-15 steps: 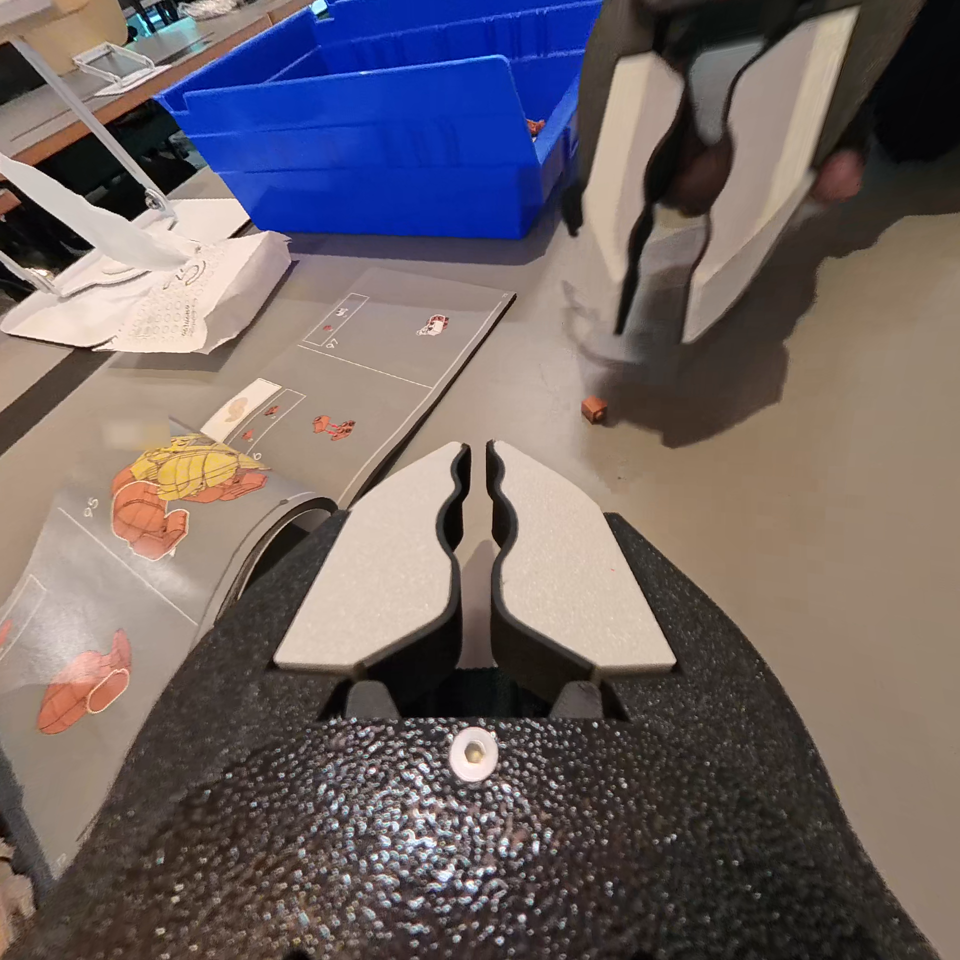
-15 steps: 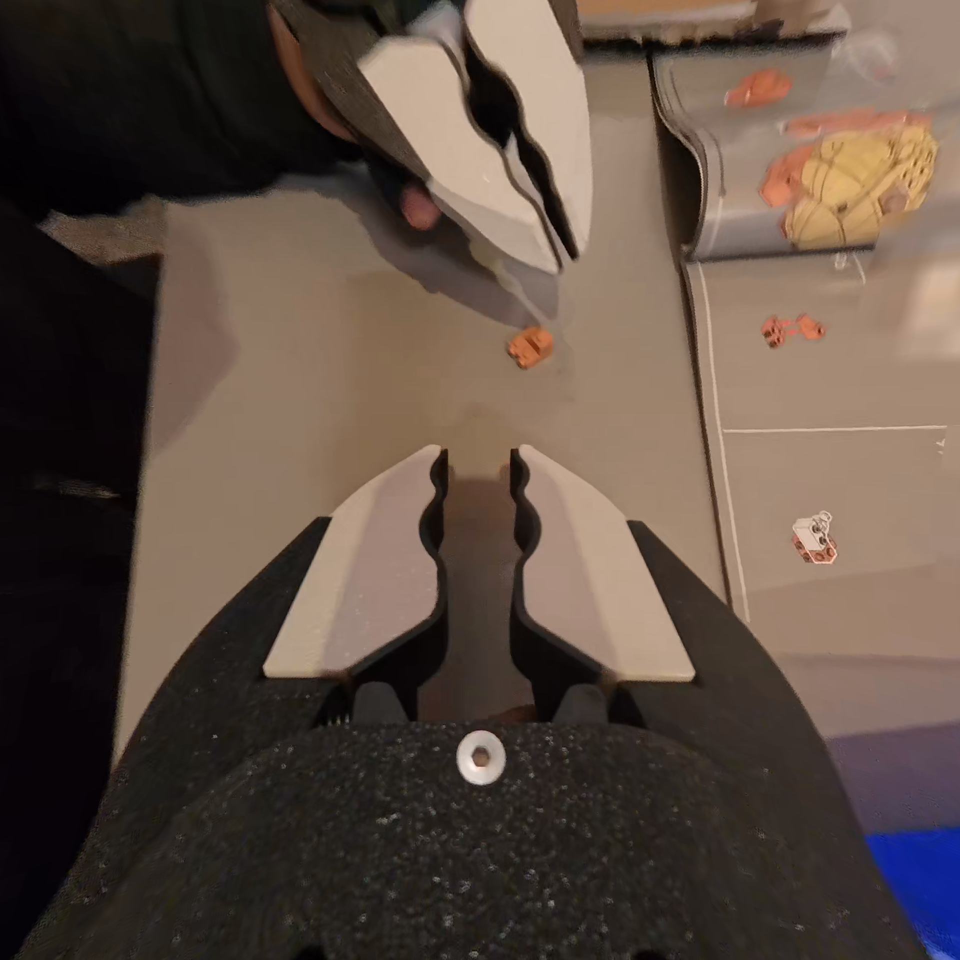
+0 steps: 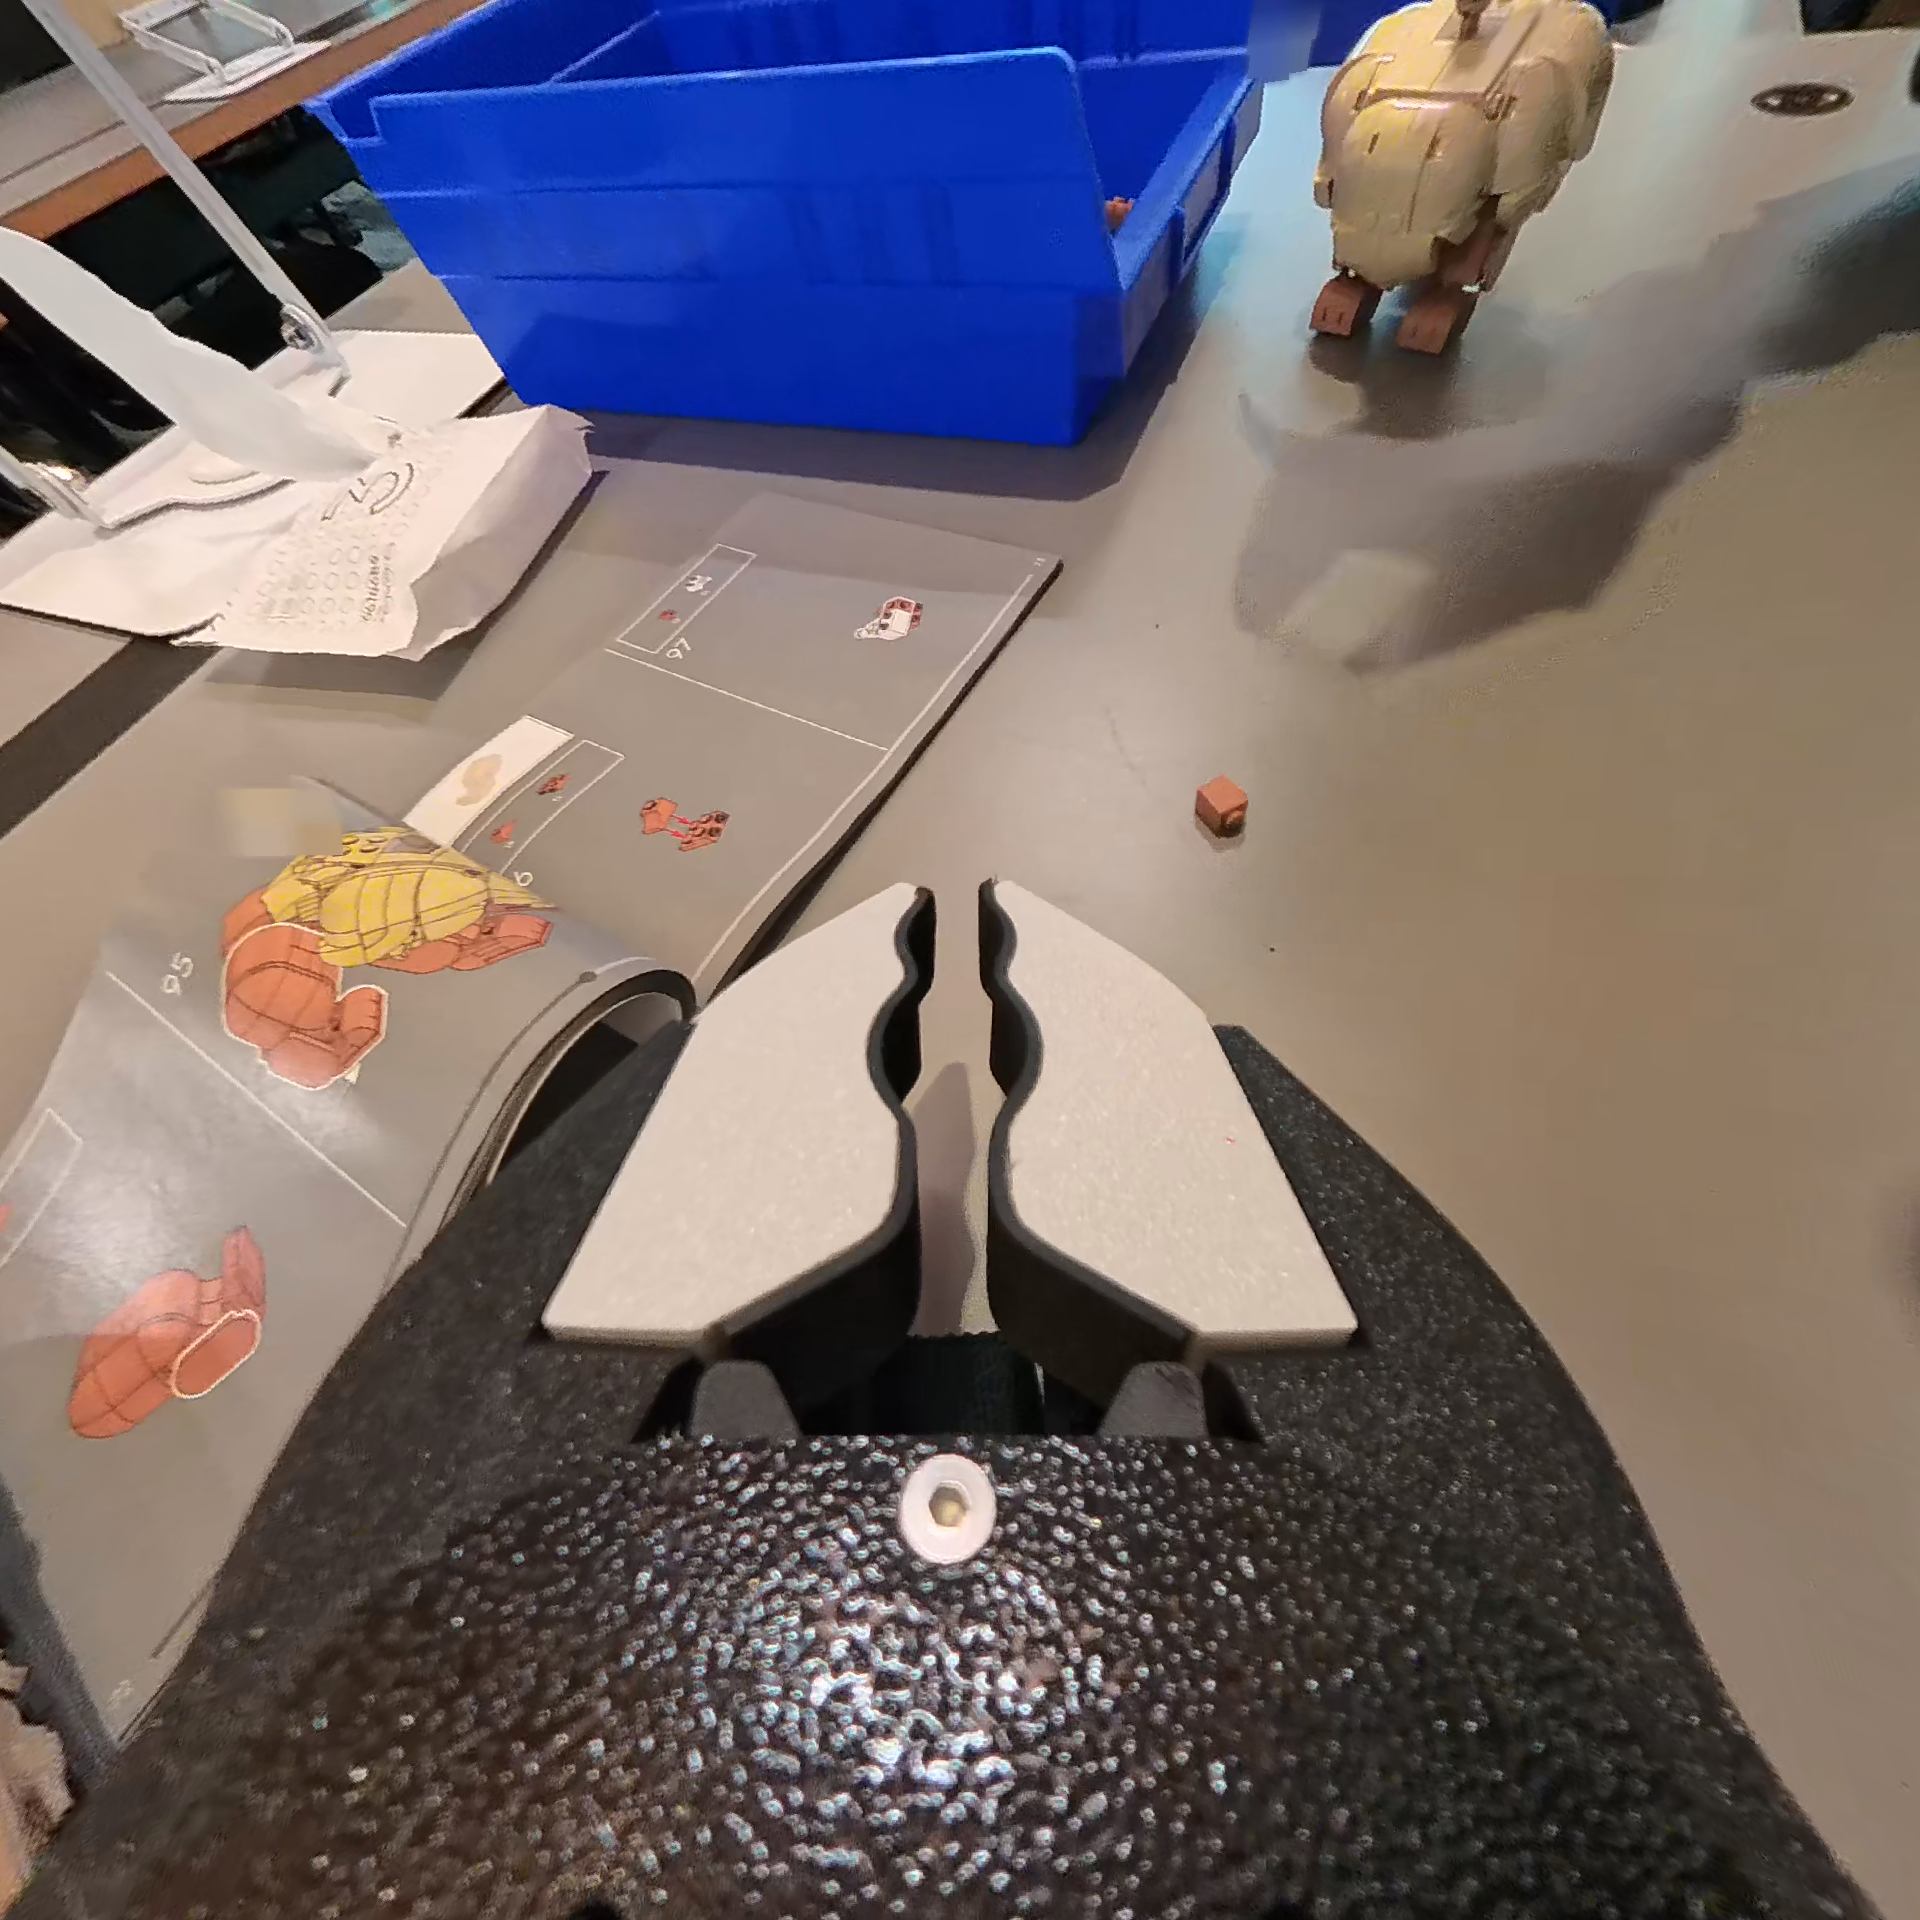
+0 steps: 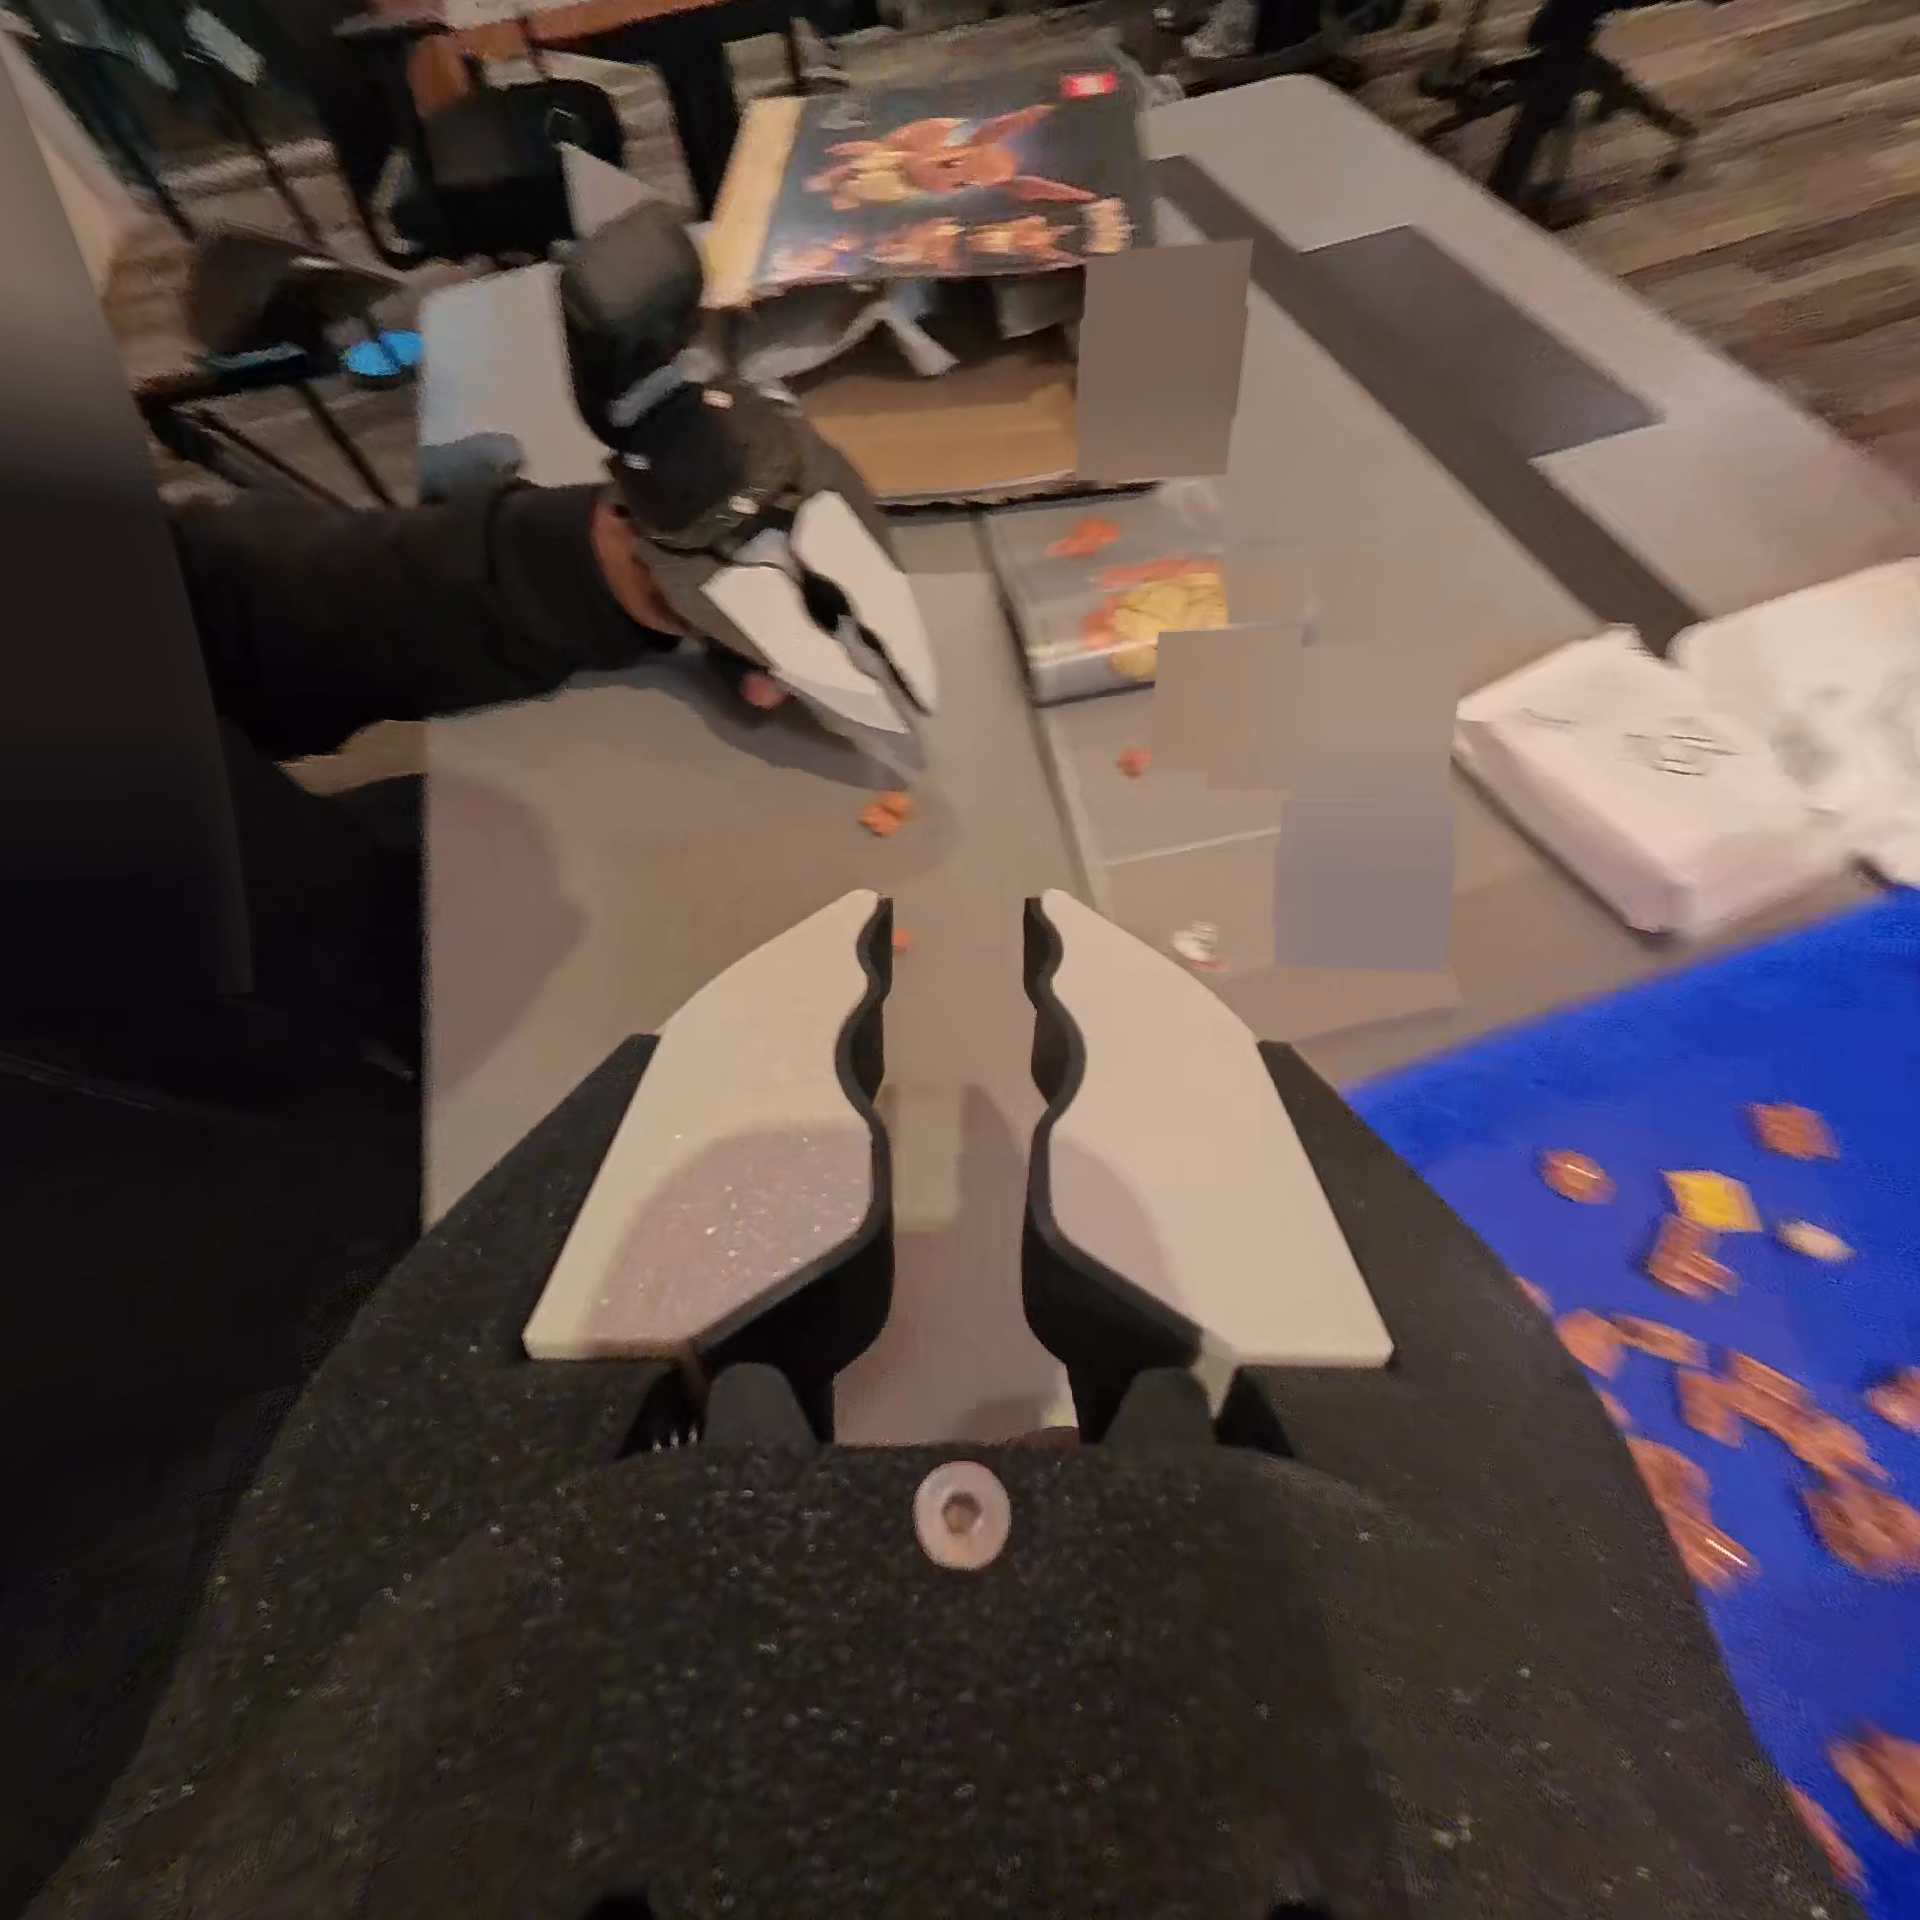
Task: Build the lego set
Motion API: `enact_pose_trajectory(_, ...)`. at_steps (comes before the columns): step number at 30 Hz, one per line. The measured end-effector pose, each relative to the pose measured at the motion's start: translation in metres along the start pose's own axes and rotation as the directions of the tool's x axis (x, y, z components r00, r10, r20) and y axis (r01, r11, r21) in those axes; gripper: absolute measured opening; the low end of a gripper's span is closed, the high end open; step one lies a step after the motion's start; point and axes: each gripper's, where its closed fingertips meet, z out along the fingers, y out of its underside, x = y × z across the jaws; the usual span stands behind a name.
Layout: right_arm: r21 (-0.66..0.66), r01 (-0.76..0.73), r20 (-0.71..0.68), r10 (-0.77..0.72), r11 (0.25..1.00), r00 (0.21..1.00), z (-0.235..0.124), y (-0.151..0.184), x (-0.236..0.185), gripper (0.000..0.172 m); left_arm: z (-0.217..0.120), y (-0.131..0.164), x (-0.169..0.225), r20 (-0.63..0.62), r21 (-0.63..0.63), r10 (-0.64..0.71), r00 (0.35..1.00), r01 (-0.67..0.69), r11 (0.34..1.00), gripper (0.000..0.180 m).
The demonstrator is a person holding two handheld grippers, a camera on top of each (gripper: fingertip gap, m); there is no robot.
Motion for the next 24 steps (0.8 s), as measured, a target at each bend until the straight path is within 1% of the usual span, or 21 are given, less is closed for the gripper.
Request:
enact_pose_trajectory(1,-0.015,0.016,-0.045,-0.016,1.0,0.999,-0.01,0.002,0.017,0.023,0.0,0.0,-0.001,0.002,-0.001,-0.001,1.0,0.001,1.0,0.007)
enact_pose_trajectory(4,-0.14,0.042,-0.142,-0.062,0.989,0.988,-0.035,0.025,0.072,0.022,0.001,0.003,-0.001,-0.003,-0.021,0.001,1.0,-0.001,1.0,0.01)
enact_pose_trajectory(7,-0.258,-0.009,-0.223,-0.05,0.966,0.974,-0.052,0.053,0.128,0.023,0.003,0.009,-0.002,0.005,-0.059,0.022,1.0,-0.022,0.998,0.012)
enact_pose_trajectory(9,-0.33,-0.044,-0.251,-0.042,0.943,0.967,-0.055,0.072,0.155,0.025,0.004,0.01,-0.002,0.003,-0.068,0.023,1.0,-0.023,0.997,0.012)
enact_pose_trajectory(11,-0.39,-0.043,-0.196,-0.038,0.92,0.98,-0.045,0.087,0.163,0.025,0.004,0.011,-0.004,0.008,-0.074,0.015,1.0,-0.014,0.997,0.012)
enact_pose_trajectory(13,-0.467,-0.009,-0.129,-0.058,0.884,0.99,-0.029,0.101,0.163,0.023,0.005,0.011,-0.006,0.016,-0.081,-0.001,1.0,0.002,0.997,0.012)
enact_pose_trajectory(16,-0.597,0.05,-0.037,-0.089,0.801,0.995,-0.005,0.126,0.158,0.022,0.006,0.013,-0.01,0.027,-0.092,-0.024,0.999,0.026,0.995,0.012)
enact_pose_trajectory(18,-0.655,0.085,0.012,-0.102,0.751,0.995,0.006,0.14,0.154,0.022,0.007,0.013,-0.012,0.037,-0.092,-0.024,0.999,0.027,0.995,0.012)
enact_pose_trajectory(21,-0.697,0.097,0.026,-0.11,0.711,0.994,0.014,0.153,0.155,0.024,0.007,0.013,-0.012,0.044,-0.093,-0.021,0.999,0.025,0.995,0.012)
enact_pose_trajectory(24,-0.697,0.071,0.013,-0.087,0.714,0.996,0.019,0.157,0.159,0.025,0.007,0.012,-0.012,0.042,-0.091,-0.018,0.999,0.022,0.996,0.012)
